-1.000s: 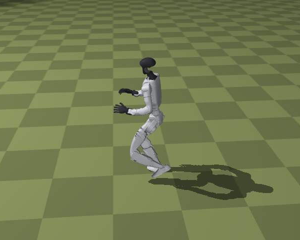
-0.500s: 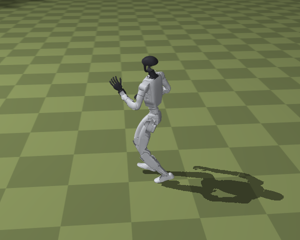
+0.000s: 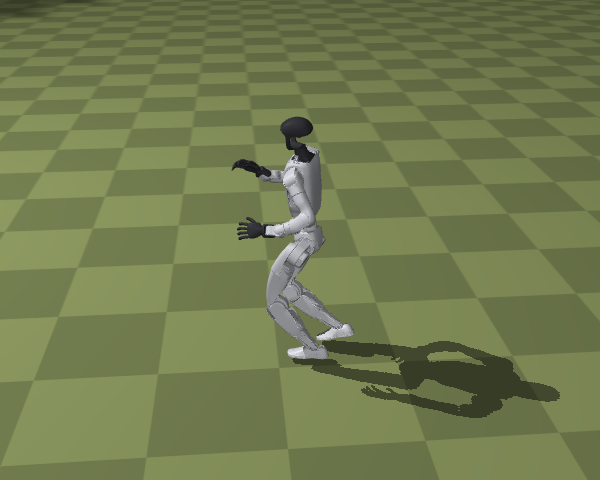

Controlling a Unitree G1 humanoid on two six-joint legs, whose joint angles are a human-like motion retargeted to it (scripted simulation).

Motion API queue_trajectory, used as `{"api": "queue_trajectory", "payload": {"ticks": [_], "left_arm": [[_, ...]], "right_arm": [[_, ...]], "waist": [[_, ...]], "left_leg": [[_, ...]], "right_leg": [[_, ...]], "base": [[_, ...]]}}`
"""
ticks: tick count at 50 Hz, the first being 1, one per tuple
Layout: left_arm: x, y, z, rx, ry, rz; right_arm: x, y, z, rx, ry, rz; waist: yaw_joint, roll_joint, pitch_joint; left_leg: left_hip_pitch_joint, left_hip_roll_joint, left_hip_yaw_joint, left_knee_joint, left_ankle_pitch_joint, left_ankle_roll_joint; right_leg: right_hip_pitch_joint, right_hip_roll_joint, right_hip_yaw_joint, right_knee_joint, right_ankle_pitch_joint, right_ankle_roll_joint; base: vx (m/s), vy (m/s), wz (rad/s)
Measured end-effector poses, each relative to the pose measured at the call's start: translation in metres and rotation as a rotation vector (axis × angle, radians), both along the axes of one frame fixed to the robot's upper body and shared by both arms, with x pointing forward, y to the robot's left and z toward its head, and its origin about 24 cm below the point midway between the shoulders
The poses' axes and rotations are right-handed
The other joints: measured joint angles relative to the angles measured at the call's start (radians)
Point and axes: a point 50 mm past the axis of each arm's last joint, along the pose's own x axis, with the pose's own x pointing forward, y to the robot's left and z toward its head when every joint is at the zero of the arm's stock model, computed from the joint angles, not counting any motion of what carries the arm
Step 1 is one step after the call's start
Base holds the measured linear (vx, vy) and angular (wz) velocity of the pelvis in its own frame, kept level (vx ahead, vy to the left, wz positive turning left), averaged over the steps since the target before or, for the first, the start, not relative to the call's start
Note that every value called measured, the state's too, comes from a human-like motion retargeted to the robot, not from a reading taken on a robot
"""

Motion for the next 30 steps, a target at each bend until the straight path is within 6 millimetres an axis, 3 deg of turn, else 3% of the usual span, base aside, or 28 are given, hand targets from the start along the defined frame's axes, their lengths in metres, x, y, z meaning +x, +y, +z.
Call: {"api": "queue_trajectory", "payload": {"ticks": [3, 6, 10, 13, 15, 18, 20, 23, 25, 27, 30], "left_arm": [[0.054, -0.013, 0.040, 0.098, -0.299, -0.030], [0.097, -0.036, 0.093, 0.069, -0.602, -0.054], [0.100, -0.066, 0.143, -0.079, -0.862, -0.173], [0.091, -0.078, 0.149, -0.116, -0.897, -0.271], [0.086, -0.081, 0.139, -0.132, -0.842, -0.301], [0.083, -0.073, 0.103, -0.104, -0.650, -0.274], [0.077, -0.061, 0.069, -0.037, -0.478, -0.221], [0.055, -0.035, 0.015, 0.074, -0.199, -0.144], [0.031, -0.017, -0.008, 0.094, -0.053, -0.102], [0.008, -0.002, -0.015, 0.083, 0.043, -0.070], [-0.014, 0.007, -0.017, 0.035, 0.112, -0.040]], "right_arm": [[-0.002, -0.008, -0.062, -0.128, 0.222, -0.075], [-0.023, -0.026, -0.124, -0.202, 0.460, -0.138], [-0.064, -0.057, -0.167, -0.214, 0.671, -0.218], [-0.076, -0.067, -0.172, -0.186, 0.723, -0.249], [-0.073, -0.067, -0.164, -0.162, 0.687, -0.256], [-0.044, -0.059, -0.130, -0.151, 0.493, -0.252], [-0.018, -0.047, -0.092, -0.156, 0.291, -0.238], [0.015, -0.023, -0.021, -0.112, -0.016, -0.217], [0.022, -0.009, 0.020, -0.030, -0.160, -0.193], [0.018, -0.002, 0.040, 0.040, -0.215, -0.148], [0.008, 0.002, 0.035, 0.080, -0.175, -0.073]], "waist": [[-0.085, -0.002, 0.049], [-0.154, 0.012, 0.060], [-0.208, 0.037, 0.003], [-0.189, 0.050, -0.028], [-0.162, 0.045, -0.034], [-0.105, 0.045, -0.007], [-0.054, 0.068, 0.020], [0.026, 0.109, 0.046], [0.049, 0.085, 0.063], [0.053, 0.030, 0.069], [0.067, -0.005, 0.024]], "left_leg": [[0.020, -0.024, -0.021, 0.074, -0.166, 0.049], [0.077, -0.035, -0.051, 0.006, -0.122, 0.025], [0.146, -0.019, -0.084, -0.132, 0.158, -0.085], [0.117, 0.036, -0.085, -0.029, 0.277, -0.132], [0.088, 0.080, -0.062, 0.119, 0.258, -0.111], [0.032, 0.164, -0.045, 0.373, 0.127, -0.040], [-0.027, 0.240, -0.046, 0.507, 0.029, 0.005], [-0.126, 0.333, -0.057, 0.556, -0.067, 0.053], [-0.135, 0.295, -0.038, 0.476, -0.069, 0.061], [-0.091, 0.200, -0.003, 0.306, -0.017, 0.043], [-0.028, 0.127, 0.040, 0.026, 0.107, -0.015]], "right_leg": [[-0.092, -0.032, 0.000, 0.195, -0.151, -0.058], [-0.160, -0.016, -0.006, 0.142, -0.185, -0.094], [-0.149, 0.049, -0.014, -0.186, -0.080, -0.064], [-0.106, 0.110, -0.017, -0.380, 0.012, -0.034], [-0.089, 0.127, -0.022, -0.382, 0.008, -0.037], [-0.082, 0.156, -0.022, -0.277, -0.132, -0.093], [-0.105, 0.208, -0.011, -0.237, -0.198, -0.137], [-0.139, 0.295, 0.024, -0.248, -0.198, -0.149], [-0.112, 0.271, 0.057, -0.259, -0.198, -0.125], [-0.044, 0.197, 0.091, -0.298, -0.151, -0.072], [0.011, 0.118, 0.078, -0.430, 0.065, 0.015]], "base": [[0.10, 0.05, 0.52], [0.10, 0.02, 0.37], [0.10, -0.02, 0.15], [0.02, -0.01, -0.02], [0.01, -0.01, -0.12], [0.02, 0.00, -0.50], [0.00, 0.02, -1.12], [0.07, 0.04, -1.15], [0.21, 0.07, -0.12], [0.25, 0.07, 0.32], [0.22, 0.05, -0.10]]}}
